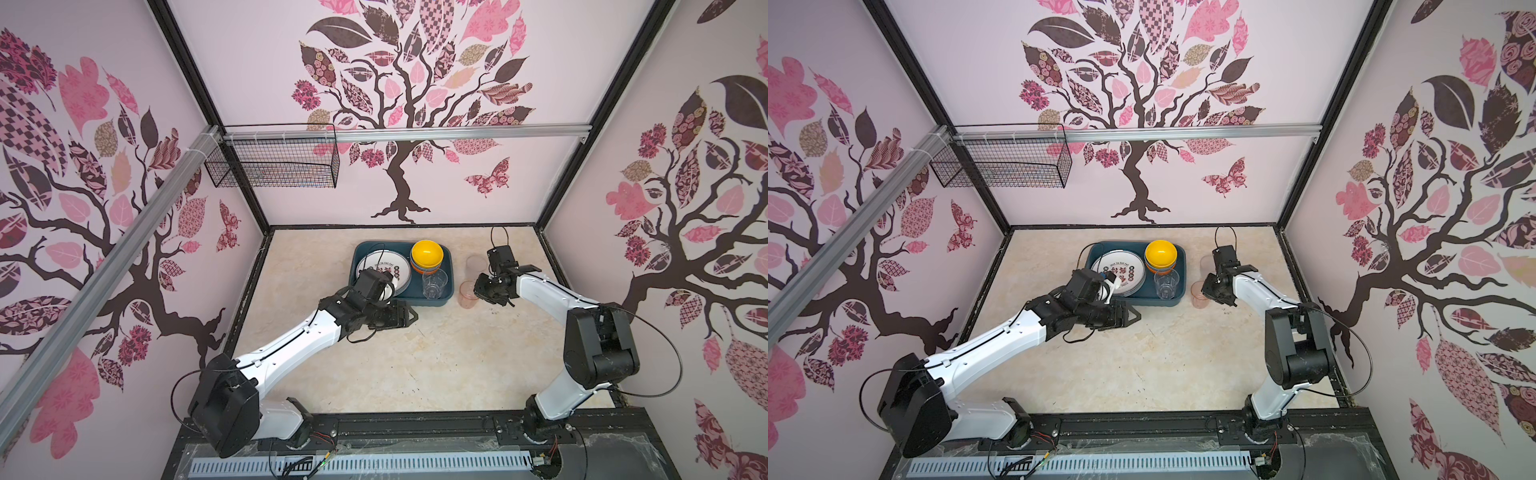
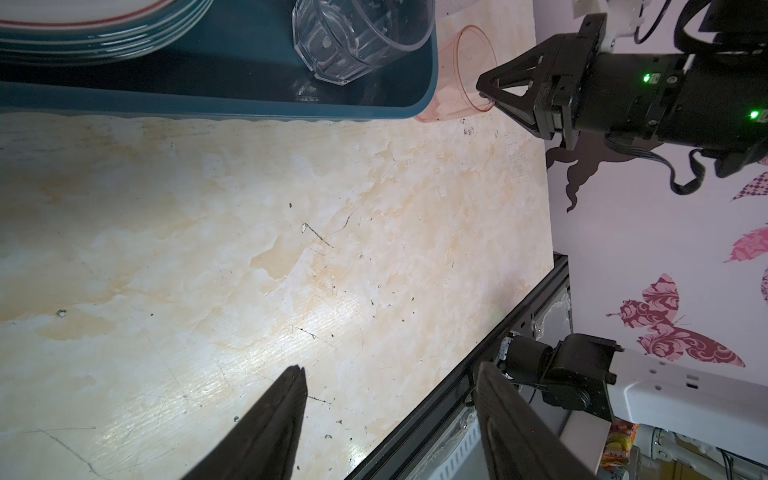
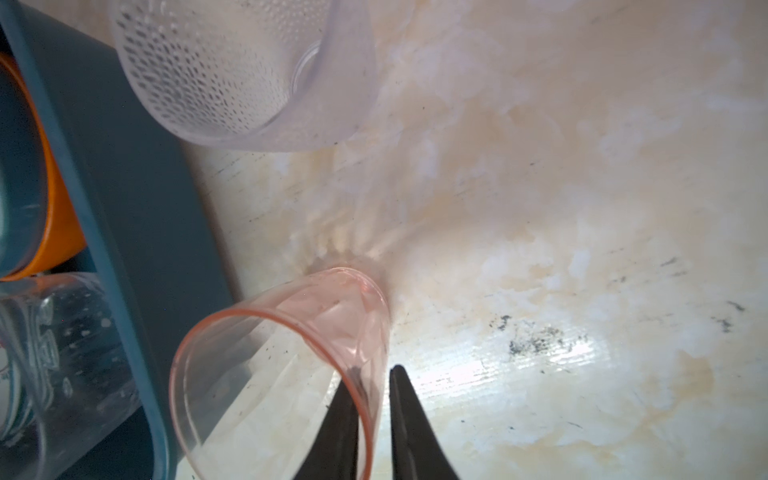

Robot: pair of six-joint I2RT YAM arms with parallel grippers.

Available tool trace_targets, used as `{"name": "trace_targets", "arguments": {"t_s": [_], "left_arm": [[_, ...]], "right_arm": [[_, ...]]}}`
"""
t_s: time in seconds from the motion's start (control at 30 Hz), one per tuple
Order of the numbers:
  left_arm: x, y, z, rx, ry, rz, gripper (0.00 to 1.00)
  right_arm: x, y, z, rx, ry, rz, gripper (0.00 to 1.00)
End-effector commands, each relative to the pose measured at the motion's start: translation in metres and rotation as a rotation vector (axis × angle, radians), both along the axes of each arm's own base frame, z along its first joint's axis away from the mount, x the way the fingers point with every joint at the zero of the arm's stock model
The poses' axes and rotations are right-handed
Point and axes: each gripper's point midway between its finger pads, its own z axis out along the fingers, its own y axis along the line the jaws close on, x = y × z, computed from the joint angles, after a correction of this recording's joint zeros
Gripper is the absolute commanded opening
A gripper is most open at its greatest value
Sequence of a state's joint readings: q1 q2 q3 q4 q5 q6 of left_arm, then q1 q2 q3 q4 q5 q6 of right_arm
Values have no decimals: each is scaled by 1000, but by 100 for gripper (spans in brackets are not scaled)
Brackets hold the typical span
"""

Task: Place the mixed dishes into the plastic bin
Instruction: 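Lower the right gripper onto the pink cup rim and grip it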

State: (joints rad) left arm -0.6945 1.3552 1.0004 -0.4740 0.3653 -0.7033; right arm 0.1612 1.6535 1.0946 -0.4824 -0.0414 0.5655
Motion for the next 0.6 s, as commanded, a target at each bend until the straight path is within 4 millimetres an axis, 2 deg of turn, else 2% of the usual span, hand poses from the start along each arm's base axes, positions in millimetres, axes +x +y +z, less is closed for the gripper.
{"name": "trace_targets", "arguments": {"t_s": [0.0,0.3,0.57], "left_arm": [[3,-1,11,-7,-36,-1,68],[2,3,10,-2,-41,9,68],[3,11,13,1,-57,31,68]], "right_arm": [[-3,-3,-3,-18,33,3,15],[-11,-9,2,-48,27,7,5],[-21,-17,21,-89,1,14,0]]}}
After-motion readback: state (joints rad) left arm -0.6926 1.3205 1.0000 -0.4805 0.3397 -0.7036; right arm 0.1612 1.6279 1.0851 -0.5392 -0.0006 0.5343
